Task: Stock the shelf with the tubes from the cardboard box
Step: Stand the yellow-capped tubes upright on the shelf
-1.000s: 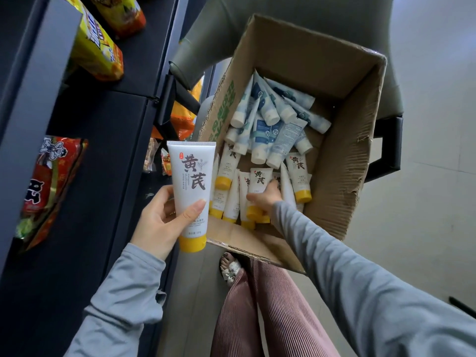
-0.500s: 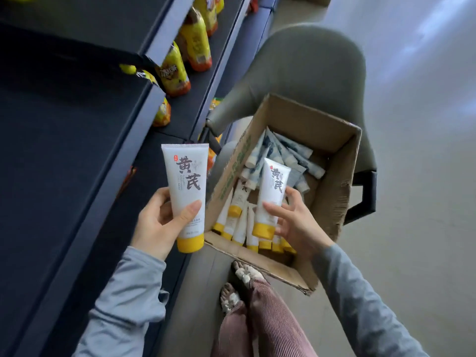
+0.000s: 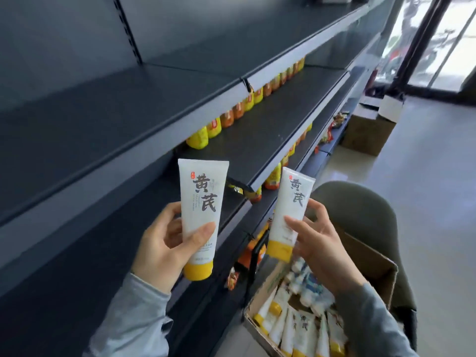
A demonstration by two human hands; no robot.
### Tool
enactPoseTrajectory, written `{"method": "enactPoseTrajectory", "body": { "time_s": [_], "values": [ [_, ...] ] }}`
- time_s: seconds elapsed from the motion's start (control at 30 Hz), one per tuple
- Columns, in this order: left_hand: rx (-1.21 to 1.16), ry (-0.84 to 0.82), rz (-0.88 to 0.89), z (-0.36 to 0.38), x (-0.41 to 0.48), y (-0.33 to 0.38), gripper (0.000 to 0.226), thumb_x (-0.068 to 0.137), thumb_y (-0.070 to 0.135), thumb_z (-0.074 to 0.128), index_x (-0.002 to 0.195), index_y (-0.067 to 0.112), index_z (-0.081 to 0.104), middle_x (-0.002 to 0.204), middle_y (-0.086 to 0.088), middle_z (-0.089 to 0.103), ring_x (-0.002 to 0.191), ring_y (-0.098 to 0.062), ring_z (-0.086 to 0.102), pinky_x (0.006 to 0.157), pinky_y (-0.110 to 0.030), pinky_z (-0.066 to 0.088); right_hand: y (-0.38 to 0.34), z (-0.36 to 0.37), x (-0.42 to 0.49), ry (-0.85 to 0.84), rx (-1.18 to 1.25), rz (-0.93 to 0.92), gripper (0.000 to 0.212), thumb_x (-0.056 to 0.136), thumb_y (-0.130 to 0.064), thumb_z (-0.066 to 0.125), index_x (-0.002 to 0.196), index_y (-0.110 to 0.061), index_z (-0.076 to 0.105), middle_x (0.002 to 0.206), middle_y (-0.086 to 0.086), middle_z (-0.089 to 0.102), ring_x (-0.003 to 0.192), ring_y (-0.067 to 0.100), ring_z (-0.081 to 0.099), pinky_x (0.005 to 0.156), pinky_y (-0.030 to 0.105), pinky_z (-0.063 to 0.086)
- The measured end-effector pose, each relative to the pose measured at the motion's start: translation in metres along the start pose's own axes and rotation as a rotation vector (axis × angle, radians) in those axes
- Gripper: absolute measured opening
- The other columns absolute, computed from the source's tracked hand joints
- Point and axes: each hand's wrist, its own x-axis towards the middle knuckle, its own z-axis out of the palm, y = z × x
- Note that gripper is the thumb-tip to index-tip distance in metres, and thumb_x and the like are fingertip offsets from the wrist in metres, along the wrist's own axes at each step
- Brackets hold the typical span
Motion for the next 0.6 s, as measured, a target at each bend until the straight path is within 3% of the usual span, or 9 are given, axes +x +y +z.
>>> {"method": "enactPoseTrajectory", "body": {
  "time_s": [0.1,0.17,0.2,0.33,0.47,0.6],
  "values": [
    [0.004,0.067,0.080,-0.021,-0.008,0.032,0.033,0.062,0.021,0.078,0.090,0.019,0.060,0.081,0.014,0.073,0.070,-0.002,0.068,0.056,-0.010,0.049,-0.027,0.029,0.000,-0.086,-0.035,-0.090,0.052,0.071,-0.018,0.068,0.118,-0.023,0.046,0.103,0.009,0.072,0.085,0.028,0.069,0.056,0.037,0.058],
    [0.010,0.098,0.130,-0.031,-0.017,0.054,0.042,0.059,0.030,0.086,0.091,0.020,0.060,0.082,0.017,0.072,0.071,-0.001,0.068,0.056,-0.009,0.049,-0.042,0.046,0.000,-0.138,-0.065,-0.140,0.053,0.071,-0.021,0.069,0.118,-0.025,0.045,0.110,0.010,0.070,0.090,0.031,0.069,0.059,0.039,0.059],
    [0.023,0.117,0.150,-0.034,-0.020,0.064,0.046,0.056,0.036,0.085,0.091,0.021,0.060,0.083,0.018,0.072,0.072,0.000,0.068,0.056,-0.009,0.049,-0.049,0.054,0.001,-0.166,-0.078,-0.162,0.054,0.070,-0.022,0.069,0.118,-0.025,0.045,0.111,0.009,0.069,0.092,0.031,0.069,0.061,0.040,0.059],
    [0.043,0.239,0.224,-0.052,-0.031,0.095,0.040,0.059,0.020,0.086,0.090,0.022,0.060,0.083,0.018,0.072,0.072,-0.001,0.067,0.058,-0.012,0.051,-0.074,0.086,0.004,-0.302,-0.138,-0.255,0.057,0.072,-0.023,0.070,0.122,-0.026,0.041,0.114,0.006,0.069,0.095,0.026,0.069,0.064,0.038,0.058],
    [0.032,0.388,0.259,-0.071,-0.045,0.112,0.038,0.056,0.028,0.080,0.089,0.024,0.061,0.084,0.012,0.073,0.072,-0.005,0.068,0.058,-0.019,0.054,-0.083,0.117,0.009,-0.408,-0.132,-0.292,0.060,0.074,-0.024,0.071,0.126,-0.028,0.040,0.115,0.002,0.069,0.098,0.023,0.069,0.065,0.031,0.056],
    [0.024,0.521,0.286,-0.093,-0.061,0.120,0.035,0.056,0.029,0.070,0.090,0.023,0.061,0.085,0.012,0.073,0.075,-0.004,0.068,0.059,-0.017,0.054,-0.082,0.148,0.008,-0.496,-0.098,-0.261,0.056,0.071,-0.025,0.072,0.122,-0.025,0.048,0.113,0.003,0.069,0.100,0.023,0.068,0.071,0.035,0.058]
  ]
}}
